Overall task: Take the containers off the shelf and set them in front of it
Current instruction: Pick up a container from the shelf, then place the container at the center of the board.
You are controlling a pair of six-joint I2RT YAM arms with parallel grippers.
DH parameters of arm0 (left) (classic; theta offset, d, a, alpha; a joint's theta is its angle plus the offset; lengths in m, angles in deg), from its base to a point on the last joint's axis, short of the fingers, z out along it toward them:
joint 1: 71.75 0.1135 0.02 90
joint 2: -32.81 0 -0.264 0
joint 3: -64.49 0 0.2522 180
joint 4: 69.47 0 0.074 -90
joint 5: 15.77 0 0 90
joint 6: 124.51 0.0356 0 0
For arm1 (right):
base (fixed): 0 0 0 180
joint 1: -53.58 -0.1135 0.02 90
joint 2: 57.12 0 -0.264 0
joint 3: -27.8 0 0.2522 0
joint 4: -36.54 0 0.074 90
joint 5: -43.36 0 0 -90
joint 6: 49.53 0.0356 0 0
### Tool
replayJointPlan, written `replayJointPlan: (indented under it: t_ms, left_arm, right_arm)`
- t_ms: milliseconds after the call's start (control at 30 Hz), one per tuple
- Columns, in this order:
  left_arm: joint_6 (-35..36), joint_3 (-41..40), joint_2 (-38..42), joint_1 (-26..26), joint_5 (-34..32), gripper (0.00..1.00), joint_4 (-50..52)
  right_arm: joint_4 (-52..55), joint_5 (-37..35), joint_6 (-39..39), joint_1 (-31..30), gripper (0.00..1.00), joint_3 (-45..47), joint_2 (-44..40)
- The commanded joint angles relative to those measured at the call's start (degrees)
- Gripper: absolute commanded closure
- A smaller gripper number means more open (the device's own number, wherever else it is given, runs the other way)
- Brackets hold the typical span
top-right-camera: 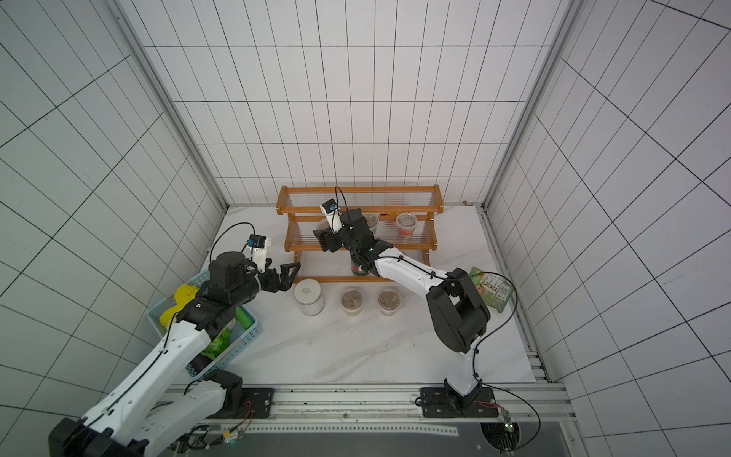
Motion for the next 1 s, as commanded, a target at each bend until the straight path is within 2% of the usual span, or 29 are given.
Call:
replayJointPlan:
  t_ms: [0, 233, 367, 733, 967]
  left_arm:
    - [0.4, -0.2, 0.0, 0.2, 0.8, 0.01, -1.1]
    - [0.2, -0.3, -0.3, 0.3, 1.1, 0.01, -1.4]
    - [0.2, -0.3, -0.3, 0.3, 1.2, 0.01, -1.4]
    - [-0.4, -0.3, -1.4, 0.2, 3.5, 0.01, -2.8]
    - [-0.3, -0.1, -2.7, 0.1, 6.5, 0.02, -3.6]
  right_arm:
    - [-0.3, 1.5, 0.7, -0.6, 0.26, 2.7, -4.3]
    - [1.2, 2.0, 0.6, -1.1, 0.27, 7.8, -10.5]
    - [4.8, 0.7, -0.5, -1.7, 0.26, 12.9, -16.8]
    - [21.1, -14.3, 1.5, -1.2, 0.26, 30.0, -40.8]
    - [28.7, -21.5, 7.9, 4.3, 0.28, 38.2, -51.2]
